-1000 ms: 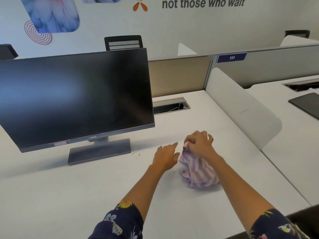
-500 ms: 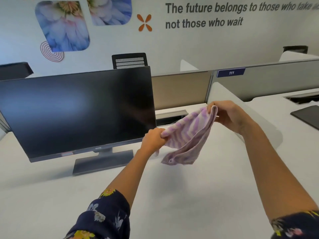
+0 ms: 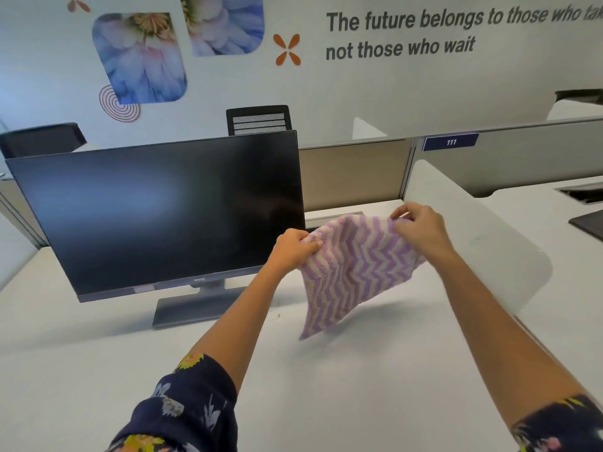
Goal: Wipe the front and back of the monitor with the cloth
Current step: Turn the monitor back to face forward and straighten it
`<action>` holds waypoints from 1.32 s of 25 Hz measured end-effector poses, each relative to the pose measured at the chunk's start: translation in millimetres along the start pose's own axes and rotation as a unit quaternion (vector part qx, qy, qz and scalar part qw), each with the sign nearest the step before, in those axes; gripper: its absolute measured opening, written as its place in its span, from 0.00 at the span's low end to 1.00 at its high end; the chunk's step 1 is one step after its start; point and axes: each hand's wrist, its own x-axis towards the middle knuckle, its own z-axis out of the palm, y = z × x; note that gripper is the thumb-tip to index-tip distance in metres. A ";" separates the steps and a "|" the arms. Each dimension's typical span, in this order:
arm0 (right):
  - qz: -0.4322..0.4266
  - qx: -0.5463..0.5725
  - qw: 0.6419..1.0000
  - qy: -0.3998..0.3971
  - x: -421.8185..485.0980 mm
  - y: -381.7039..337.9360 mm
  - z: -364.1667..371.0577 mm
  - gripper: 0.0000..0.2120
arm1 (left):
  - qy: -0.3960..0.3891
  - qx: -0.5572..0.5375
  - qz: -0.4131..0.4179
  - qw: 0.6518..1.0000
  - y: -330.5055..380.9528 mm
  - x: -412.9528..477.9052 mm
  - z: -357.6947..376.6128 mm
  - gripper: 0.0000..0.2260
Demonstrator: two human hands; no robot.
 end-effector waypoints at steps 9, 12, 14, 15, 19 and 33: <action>-0.071 0.059 0.995 -0.028 -40.1 -39.0 65.0 0.11 | -0.082 -0.160 -0.037 0.983 50.2 -21.7 8.3 0.07; -0.064 0.040 0.997 -0.024 -38.1 -37.6 58.2 0.14 | -0.127 -0.205 -0.064 0.968 46.5 -23.2 -0.8 0.10; -0.074 0.064 0.988 -0.117 -50.7 -46.3 60.5 0.20 | -0.130 -0.237 -0.094 0.958 45.4 -22.6 3.1 0.13; -0.082 0.062 0.979 -0.177 -58.9 -50.8 62.0 0.25 | -0.117 -0.236 -0.100 0.959 46.0 -22.2 5.0 0.13; -0.105 0.020 0.981 -0.161 -62.5 -44.7 56.6 0.23 | -0.179 -0.252 -0.106 0.945 51.3 -25.5 -0.4 0.15; -0.041 -0.102 0.990 -0.089 31.9 8.0 6.2 0.10 | 0.097 0.349 0.126 0.924 53.6 7.4 29.8 0.10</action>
